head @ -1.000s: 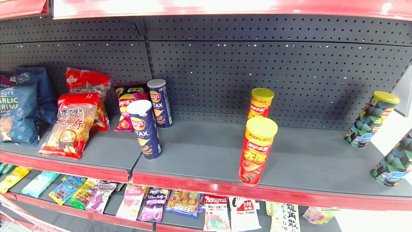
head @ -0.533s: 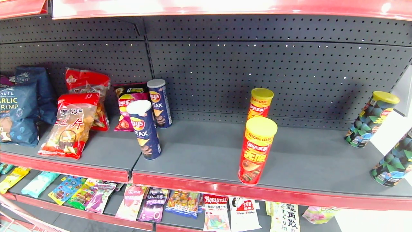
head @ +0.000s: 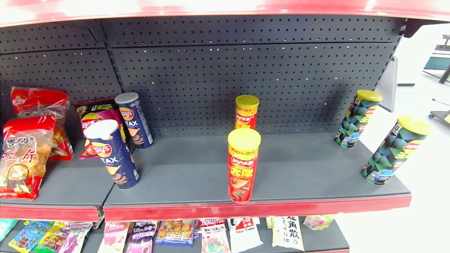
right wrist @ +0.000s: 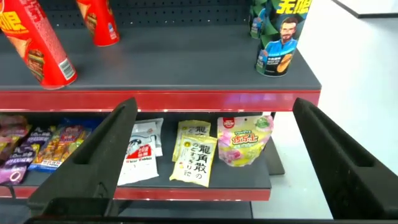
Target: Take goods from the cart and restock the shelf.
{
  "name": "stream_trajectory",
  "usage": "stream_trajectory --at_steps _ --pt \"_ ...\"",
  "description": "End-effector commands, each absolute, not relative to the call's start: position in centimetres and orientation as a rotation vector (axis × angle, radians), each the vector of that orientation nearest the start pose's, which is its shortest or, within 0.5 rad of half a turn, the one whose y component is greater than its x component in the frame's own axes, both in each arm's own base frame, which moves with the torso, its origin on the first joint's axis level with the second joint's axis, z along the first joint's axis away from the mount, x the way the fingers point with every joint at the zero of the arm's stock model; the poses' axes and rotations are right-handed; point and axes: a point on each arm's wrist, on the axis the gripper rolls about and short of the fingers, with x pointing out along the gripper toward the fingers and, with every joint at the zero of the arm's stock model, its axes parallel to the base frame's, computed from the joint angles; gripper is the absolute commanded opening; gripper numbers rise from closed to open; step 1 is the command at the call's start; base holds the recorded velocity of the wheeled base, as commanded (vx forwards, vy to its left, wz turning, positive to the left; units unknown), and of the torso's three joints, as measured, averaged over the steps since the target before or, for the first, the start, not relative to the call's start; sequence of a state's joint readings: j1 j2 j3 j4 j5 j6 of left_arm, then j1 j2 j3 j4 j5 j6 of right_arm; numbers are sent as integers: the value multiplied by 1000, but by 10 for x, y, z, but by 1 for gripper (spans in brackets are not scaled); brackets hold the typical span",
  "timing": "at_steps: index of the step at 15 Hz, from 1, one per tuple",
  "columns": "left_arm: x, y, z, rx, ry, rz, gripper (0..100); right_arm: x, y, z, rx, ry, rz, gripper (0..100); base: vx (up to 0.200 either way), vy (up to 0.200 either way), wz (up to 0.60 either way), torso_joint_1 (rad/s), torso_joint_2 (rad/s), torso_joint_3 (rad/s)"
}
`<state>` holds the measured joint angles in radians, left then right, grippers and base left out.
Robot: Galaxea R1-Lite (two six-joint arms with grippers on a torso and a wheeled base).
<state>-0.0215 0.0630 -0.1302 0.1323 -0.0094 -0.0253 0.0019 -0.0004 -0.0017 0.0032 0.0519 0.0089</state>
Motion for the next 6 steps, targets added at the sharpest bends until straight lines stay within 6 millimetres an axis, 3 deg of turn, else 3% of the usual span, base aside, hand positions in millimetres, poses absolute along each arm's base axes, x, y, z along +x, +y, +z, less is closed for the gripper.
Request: stream_trajectory --at_steps 1,6 --pt "-28 0 100 -26 63 -30 100 -23 1 76 9 2 55 100 0 0 0 0 0 0" --pt "-28 0 101 -26 60 -30 100 -23 1 76 8 2 54 100 0 0 0 0 0 0"
